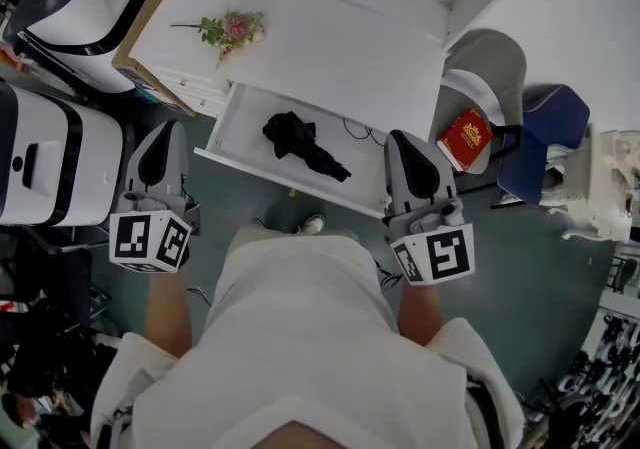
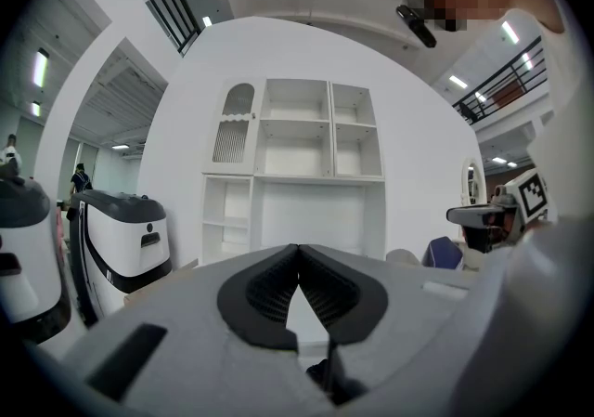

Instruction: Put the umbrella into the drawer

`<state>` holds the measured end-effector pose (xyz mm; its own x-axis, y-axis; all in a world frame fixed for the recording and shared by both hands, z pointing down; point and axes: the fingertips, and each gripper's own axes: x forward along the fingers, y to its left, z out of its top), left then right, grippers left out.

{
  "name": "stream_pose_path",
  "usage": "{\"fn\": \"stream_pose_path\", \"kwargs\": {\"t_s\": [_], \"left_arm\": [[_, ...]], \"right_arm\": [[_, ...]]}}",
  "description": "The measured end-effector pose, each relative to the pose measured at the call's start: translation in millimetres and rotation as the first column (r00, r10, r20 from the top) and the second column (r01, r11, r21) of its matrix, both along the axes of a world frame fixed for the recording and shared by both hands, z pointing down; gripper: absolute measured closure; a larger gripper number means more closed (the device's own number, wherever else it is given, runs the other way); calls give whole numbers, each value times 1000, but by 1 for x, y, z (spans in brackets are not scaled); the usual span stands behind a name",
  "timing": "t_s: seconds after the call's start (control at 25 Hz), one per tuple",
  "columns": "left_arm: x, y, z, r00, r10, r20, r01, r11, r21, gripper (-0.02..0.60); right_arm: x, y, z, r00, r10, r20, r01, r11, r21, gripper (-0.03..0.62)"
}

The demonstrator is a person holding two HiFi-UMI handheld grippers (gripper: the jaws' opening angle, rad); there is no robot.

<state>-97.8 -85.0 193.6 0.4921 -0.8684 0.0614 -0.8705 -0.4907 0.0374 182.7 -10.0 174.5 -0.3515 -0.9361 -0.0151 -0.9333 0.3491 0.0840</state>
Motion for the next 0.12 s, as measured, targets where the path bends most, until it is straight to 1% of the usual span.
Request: {"fn": "stream_pose_path", "kwargs": {"t_s": [0.12], "left_arm": [[3, 0, -2, 1000, 2, 0, -2, 1000, 2, 568]], "right_arm": [[1, 0, -1, 1000, -3, -2, 3, 1000, -2, 594]]}}
